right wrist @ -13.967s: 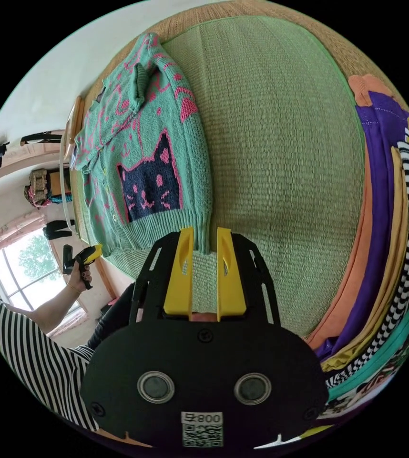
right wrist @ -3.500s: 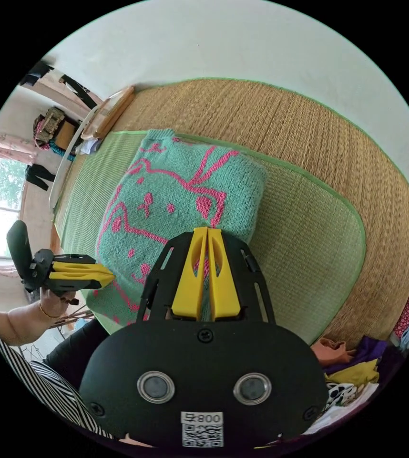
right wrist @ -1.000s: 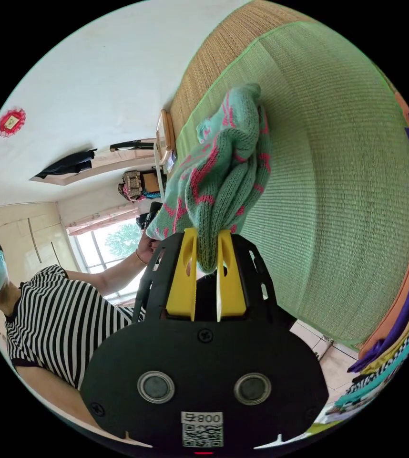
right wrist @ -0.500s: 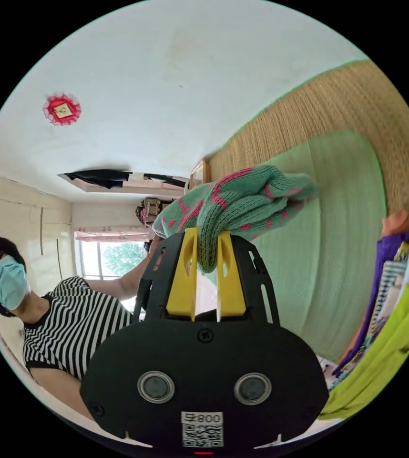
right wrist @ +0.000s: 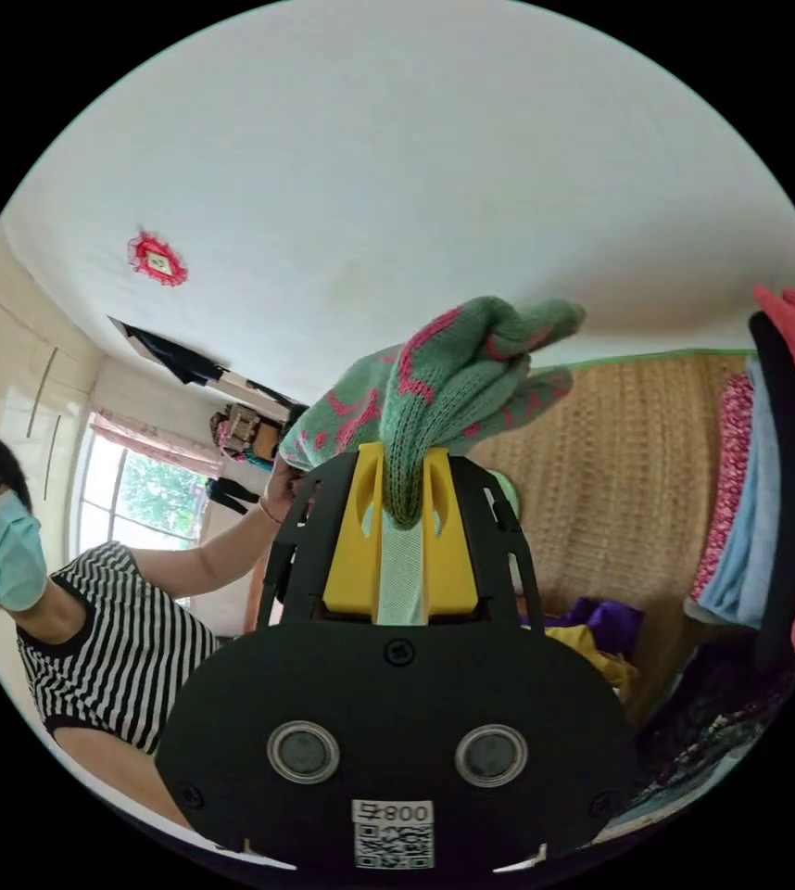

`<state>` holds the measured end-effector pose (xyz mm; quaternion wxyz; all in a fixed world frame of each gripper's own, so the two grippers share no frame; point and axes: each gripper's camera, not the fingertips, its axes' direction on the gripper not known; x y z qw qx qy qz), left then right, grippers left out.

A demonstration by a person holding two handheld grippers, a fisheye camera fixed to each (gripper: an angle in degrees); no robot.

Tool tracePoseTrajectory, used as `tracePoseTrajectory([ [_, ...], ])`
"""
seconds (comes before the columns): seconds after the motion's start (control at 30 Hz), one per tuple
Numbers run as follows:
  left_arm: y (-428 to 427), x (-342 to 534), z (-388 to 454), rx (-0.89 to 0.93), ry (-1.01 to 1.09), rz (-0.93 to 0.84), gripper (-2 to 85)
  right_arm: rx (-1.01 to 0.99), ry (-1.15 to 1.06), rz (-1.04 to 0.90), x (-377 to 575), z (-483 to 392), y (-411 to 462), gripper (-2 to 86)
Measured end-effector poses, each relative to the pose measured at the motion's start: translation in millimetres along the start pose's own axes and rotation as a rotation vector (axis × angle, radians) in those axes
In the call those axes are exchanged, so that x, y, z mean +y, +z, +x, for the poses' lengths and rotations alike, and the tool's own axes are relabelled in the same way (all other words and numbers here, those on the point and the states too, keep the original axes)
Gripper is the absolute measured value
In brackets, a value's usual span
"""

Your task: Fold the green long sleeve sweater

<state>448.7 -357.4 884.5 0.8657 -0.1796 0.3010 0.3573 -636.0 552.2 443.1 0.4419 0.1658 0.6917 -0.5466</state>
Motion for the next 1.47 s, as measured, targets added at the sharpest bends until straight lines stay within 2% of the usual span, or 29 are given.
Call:
tracePoseTrajectory([
  [0.1, 65.9, 3.1, -101.4, -0.073, -0.124, -0.060, 11.4, 0.102, 0.136, -0.087, 9.0, 66.5, 6.2, 7.1],
  [0.17, 102.3, 14.6, -173.2, -0.114, -0.276, -0.091, 11.6, 0.163, 0.249, -0.175, 19.1, 112.4, 20.4, 7.2],
  [0.23, 144.7, 35.2, -251.2, -0.231, -0.468, -0.202, 11.9, 0.203, 0.374, -0.275, 32.5, 154.6, 35.3, 7.2],
  [0.3, 168.2, 43.6, -278.8, -0.292, -0.453, -0.264, 12.3, 0.238, 0.487, -0.379, 49.6, 187.8, 46.1, 7.4],
  [0.47, 187.5, 45.4, -323.9, -0.254, -0.429, -0.211, 13.2, 0.245, 0.405, -0.324, 53.1, 177.9, 19.6, 7.9],
  [0.6, 197.5, 41.4, -340.5, -0.350, -0.366, -0.222, 12.8, 0.380, 0.336, -0.313, 52.0, 153.6, -8.6, 7.5],
  [0.73, 194.7, 40.6, -338.7, -0.501, -0.262, -0.159, 11.0, 0.520, 0.242, -0.289, 49.1, 122.8, -32.2, 3.0],
  [0.8, 201.1, 38.0, -335.5, -0.521, -0.192, -0.134, 9.9, 0.610, 0.172, -0.245, 46.0, 101.7, -43.7, 1.5],
  [0.87, 219.5, 33.6, -340.2, -0.515, -0.128, -0.162, 9.1, 0.599, 0.101, -0.221, 43.7, 89.3, -44.7, 0.8],
  [0.93, 258.9, 27.4, -363.7, -0.565, -0.072, -0.280, 7.8, 0.590, 0.046, -0.264, 40.9, 86.5, -33.9, 0.4],
  [1.03, 303.2, 24.2, -409.7, -0.683, -0.061, -0.405, 6.7, 0.625, 0.045, -0.445, 40.9, 106.4, 0.4, 0.2],
  [1.1, 315.1, 20.7, -434.5, -0.658, -0.110, -0.409, 6.2, 0.630, 0.076, -0.591, 48.3, 126.3, 23.4, 0.2],
  [1.23, 330.4, 15.2, -459.1, -0.666, -0.086, -0.434, 5.3, 0.670, 0.043, -0.652, 51.8, 125.0, 21.3, 0.2],
  [1.33, 332.3, 12.0, -469.2, -0.628, -0.079, -0.420, 4.3, 0.664, 0.025, -0.614, 54.2, 115.3, -4.7, 0.3],
  [1.47, 334.0, 11.4, -486.3, -0.511, -0.072, -0.400, 3.4, 0.613, 0.004, -0.342, 56.1, 82.7, -88.8, 1.1],
])
